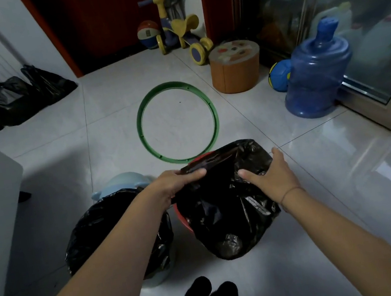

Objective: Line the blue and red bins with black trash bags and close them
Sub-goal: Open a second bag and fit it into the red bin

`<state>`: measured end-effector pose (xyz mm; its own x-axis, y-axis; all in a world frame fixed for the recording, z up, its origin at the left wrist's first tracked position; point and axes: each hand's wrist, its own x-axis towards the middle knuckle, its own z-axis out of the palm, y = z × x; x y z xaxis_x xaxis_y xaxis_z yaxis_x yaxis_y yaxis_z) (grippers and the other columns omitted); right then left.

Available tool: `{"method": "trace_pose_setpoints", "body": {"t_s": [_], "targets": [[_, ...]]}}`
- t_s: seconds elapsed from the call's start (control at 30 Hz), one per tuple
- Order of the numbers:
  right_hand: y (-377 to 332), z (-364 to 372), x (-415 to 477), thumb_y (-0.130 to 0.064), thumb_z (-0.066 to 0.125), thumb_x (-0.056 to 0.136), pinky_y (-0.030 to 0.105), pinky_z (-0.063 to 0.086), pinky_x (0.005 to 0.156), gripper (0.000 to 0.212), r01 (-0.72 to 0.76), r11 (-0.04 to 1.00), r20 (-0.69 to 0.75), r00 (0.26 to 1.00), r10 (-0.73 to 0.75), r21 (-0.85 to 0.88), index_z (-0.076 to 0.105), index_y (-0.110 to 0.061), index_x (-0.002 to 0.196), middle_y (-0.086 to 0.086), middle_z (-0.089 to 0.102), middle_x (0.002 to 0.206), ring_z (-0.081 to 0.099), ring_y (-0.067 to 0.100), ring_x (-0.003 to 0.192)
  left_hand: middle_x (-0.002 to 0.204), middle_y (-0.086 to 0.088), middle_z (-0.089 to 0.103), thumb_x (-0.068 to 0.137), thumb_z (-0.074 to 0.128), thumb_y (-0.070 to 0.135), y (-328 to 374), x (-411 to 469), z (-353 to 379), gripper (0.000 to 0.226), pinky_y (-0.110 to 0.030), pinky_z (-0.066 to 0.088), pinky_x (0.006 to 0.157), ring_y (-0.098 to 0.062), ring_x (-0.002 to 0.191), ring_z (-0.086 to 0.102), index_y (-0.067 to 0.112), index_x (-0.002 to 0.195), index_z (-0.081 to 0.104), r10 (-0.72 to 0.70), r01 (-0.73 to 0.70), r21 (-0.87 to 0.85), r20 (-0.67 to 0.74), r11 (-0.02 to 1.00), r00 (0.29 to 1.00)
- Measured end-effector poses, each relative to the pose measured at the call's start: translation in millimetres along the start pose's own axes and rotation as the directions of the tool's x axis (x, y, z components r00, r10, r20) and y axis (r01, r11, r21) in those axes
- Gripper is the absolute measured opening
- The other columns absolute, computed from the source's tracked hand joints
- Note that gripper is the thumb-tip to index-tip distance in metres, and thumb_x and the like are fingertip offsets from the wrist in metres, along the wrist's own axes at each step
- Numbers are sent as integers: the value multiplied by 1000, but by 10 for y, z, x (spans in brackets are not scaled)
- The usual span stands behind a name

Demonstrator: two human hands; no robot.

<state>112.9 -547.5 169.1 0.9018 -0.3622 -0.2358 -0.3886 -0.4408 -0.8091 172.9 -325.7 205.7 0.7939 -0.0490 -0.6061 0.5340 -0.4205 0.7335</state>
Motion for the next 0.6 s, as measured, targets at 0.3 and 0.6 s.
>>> {"method": "trace_pose_setpoints", "body": {"t_s": [0.3, 0.6], "targets": [[63, -368, 359, -27, 51, 94, 35, 56, 59, 24, -439, 590, 366, 897, 247, 677, 65, -8, 92, 11, 73, 70, 69, 26, 67, 85, -20, 71, 88, 65, 21, -133, -50, -462, 26, -49, 48, 91, -33, 76, 68, -3, 95, 64, -307, 308, -110, 21, 945, 951], [220, -537, 469, -33, 46, 95, 25, 53, 66, 42, -532, 687, 348, 846, 405, 495, 60, -4, 68, 12, 65, 59, 66, 18, 56, 100, -19, 72, 73, 78, 17, -354, 4, -474, 49, -36, 60, 65, -30, 79, 72, 5, 118, 63, -71, 62, -305, -19, 950, 997]]}}
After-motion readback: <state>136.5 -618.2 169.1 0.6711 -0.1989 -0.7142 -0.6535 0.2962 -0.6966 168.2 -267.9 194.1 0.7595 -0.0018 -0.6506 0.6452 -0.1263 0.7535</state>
